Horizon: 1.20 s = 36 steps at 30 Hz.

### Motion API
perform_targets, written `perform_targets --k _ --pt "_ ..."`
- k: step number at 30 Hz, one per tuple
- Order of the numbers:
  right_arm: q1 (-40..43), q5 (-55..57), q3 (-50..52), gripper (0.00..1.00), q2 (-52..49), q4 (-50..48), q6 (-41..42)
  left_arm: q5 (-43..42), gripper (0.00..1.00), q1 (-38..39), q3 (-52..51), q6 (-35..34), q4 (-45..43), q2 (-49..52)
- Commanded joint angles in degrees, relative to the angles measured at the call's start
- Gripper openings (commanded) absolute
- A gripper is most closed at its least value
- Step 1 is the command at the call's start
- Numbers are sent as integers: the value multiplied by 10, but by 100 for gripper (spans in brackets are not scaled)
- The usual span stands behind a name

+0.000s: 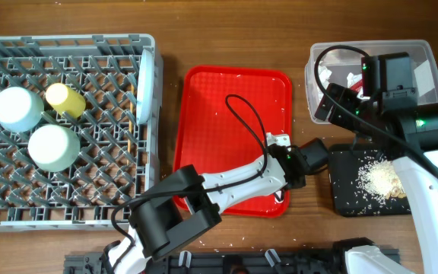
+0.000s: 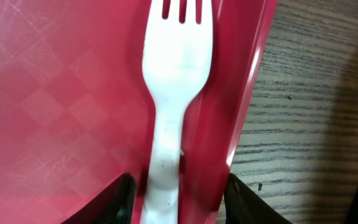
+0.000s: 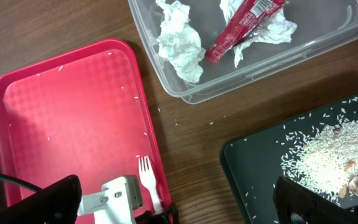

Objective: Sort waste into correct bins and load items into the dishwasher rack
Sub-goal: 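Grasp the white plastic fork with the left gripper and lift it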

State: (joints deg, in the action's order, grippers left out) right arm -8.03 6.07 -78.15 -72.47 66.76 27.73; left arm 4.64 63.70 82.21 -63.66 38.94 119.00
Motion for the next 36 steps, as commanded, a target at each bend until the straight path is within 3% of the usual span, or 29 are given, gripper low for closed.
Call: perform_targets --k 1,3,8,11,18,30,33,36 --pt "1 7 -3 100 -1 -1 -7 30 46 -5 1 37 5 0" --pt "1 7 -3 100 -1 -1 -7 26 40 -8 1 37 8 -2" --pt "1 7 -3 100 -1 -1 -7 -1 51 -8 1 38 12 -26" --pt "1 7 -3 100 -1 -1 -7 -1 57 -9 1 83 20 -51" --pt "1 7 -3 100 -1 -1 -7 58 52 -9 -4 88 43 -48" --pt "1 7 -3 100 -1 -1 -7 68 51 -10 -7 110 22 31" --pt "1 7 -3 100 -1 -1 -7 68 45 -10 -7 110 20 38" --pt "1 7 -3 100 -1 -1 -7 68 29 -10 -7 110 18 38"
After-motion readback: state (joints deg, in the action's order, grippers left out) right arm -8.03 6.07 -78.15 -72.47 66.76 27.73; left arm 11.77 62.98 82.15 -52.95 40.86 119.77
